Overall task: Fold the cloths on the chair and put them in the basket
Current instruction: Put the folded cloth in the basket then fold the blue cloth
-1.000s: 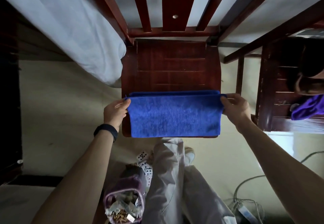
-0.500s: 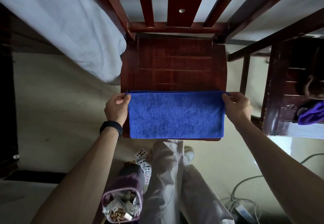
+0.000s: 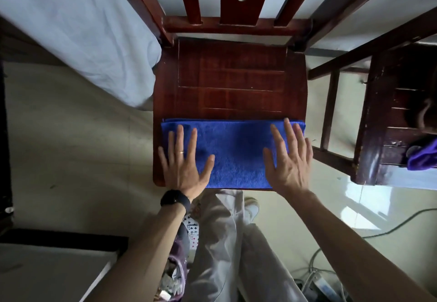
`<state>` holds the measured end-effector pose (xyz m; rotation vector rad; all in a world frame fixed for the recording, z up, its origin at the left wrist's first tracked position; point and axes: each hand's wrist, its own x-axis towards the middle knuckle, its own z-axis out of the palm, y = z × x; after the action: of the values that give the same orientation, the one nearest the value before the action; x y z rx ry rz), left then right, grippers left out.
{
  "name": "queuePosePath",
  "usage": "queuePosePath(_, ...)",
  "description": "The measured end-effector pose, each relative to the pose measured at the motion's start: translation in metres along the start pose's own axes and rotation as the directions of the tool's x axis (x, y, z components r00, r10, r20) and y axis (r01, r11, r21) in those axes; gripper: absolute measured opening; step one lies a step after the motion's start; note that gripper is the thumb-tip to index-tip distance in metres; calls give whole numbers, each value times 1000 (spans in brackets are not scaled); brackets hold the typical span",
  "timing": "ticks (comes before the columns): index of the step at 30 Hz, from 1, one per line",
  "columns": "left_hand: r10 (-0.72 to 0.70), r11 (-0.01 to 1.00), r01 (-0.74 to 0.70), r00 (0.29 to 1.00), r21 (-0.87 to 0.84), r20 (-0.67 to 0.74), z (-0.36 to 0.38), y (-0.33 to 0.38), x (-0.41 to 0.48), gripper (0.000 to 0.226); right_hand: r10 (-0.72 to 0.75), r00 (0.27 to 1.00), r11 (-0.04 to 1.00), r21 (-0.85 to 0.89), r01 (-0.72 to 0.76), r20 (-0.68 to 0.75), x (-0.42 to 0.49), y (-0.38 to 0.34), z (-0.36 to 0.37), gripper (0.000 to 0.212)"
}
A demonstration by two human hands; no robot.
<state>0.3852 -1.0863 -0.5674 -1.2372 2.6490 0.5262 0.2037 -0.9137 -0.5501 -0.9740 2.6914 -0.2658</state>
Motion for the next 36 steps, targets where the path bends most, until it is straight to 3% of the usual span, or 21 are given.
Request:
queuePosePath(3, 3, 996, -7, 999, 86, 50, 7, -11, 15, 74, 52, 994, 998, -53, -47, 99, 8, 14, 20, 67)
queuePosePath(10, 67, 985, -74, 996, 156, 50, 13, -23, 24, 72, 45, 997, 994, -107, -38, 70, 8, 23, 37, 70)
queuePosePath(13, 156, 971, -166, 985, 170, 67, 2, -28, 42, 71, 65, 996, 989, -135, -56, 66, 7, 21, 24, 72)
queuePosePath(17, 374, 890, -390, 921, 236, 113, -26, -21, 103, 71, 77, 997, 991, -111, -77, -7, -19, 21, 9, 67)
queuePosePath(21, 491, 779, -560, 825, 283, 281, -44, 37, 157, 76, 148, 984, 989, -29, -146, 101, -69, 6, 7, 66)
queuePosePath(24, 504, 773, -579, 808, 259, 305, -37, 86, 158, 74, 225, 961, 969, 66, -238, 161, -89, -14, 6, 63)
queuePosePath(27, 375, 913, -394, 912, 109, 164, -27, 108, 129, 76, 412, 874, 867, 183, -463, 256, -84, -25, -2, 51)
queuePosePath(29, 142, 985, -143, 990, -102, -10, -22, 104, 93, 70, 487, 803, 771, 262, -580, 343, -77, -19, -2, 46)
queuePosePath(30, 20, 981, -40, 994, -187, -107, -19, 97, 72, 65, 487, 793, 748, 295, -595, 367, -74, -14, -1, 43)
queuePosePath(32, -226, 941, 158, 952, -298, -208, -11, 77, 23, 57, 453, 784, 737, 316, -597, 424, -68, -3, -1, 39)
queuePosePath(33, -353, 896, 279, 919, -345, -173, -7, 67, -3, 54, 437, 769, 732, 313, -605, 466, -65, 1, -2, 36)
queuePosePath(36, -634, 618, 614, 758, -491, 151, 0, 54, -61, 46, 394, 718, 736, 271, -620, 574, -54, 7, -7, 36)
